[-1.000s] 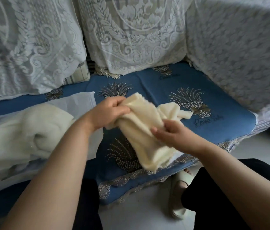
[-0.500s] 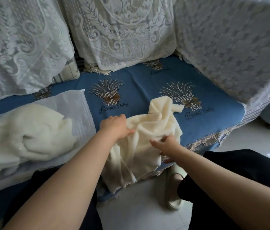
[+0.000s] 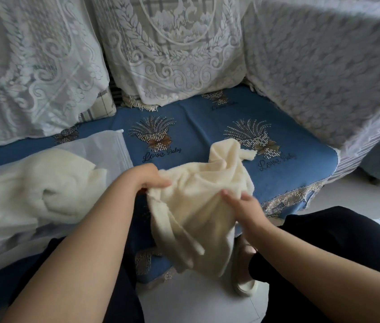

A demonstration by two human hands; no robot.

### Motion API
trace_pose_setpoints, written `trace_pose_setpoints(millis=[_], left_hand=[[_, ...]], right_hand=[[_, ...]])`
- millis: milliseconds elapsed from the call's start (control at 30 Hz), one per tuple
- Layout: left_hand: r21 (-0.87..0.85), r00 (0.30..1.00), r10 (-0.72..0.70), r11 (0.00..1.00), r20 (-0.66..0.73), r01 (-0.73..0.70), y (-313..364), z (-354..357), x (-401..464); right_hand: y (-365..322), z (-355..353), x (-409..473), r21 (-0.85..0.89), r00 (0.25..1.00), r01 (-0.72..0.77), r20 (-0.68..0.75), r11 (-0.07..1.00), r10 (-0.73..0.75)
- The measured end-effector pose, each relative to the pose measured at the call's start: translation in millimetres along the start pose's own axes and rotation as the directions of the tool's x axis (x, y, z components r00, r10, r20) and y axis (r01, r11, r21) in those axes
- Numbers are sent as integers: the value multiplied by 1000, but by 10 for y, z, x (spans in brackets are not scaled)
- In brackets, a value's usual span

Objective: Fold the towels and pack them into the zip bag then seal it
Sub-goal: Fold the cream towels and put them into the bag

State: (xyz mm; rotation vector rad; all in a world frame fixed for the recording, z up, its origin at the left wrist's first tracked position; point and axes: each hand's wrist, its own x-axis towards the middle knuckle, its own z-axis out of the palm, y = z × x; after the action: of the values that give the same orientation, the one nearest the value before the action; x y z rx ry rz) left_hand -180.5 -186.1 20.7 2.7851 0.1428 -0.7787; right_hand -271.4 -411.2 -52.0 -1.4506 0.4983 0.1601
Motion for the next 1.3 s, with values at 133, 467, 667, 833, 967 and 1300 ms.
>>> trace_pose_setpoints(millis=[133, 467, 667, 833, 967, 1300], left_hand=[[-920, 997, 77, 389, -25, -53, -145, -286, -171], [-569, 516, -265, 191, -815, -800, -161, -1077, -740], [-355, 248, -287, 428, -925, -831, -100, -1557, -965], [-597, 516, -308, 313, -799, -739, 33, -1676, -599], [-514, 439, -335, 182, -834, -838, 190, -1810, -639], [-236, 132, -276, 387, -952, -891, 243, -1603, -802]], right_hand=[[-712, -271, -185, 177, 945, 325, -112, 929, -309], [-1978, -379, -613, 178, 675, 736, -254, 653, -692], [-2480, -434, -651, 319, 656, 751, -268, 578, -705], [-2639, -334, -255, 109, 802, 592, -173, 798, -571], [-2801, -353, -141, 75, 734, 669, -222, 739, -642], [-2810, -495, -251, 224, 649, 759, -207, 611, -732]])
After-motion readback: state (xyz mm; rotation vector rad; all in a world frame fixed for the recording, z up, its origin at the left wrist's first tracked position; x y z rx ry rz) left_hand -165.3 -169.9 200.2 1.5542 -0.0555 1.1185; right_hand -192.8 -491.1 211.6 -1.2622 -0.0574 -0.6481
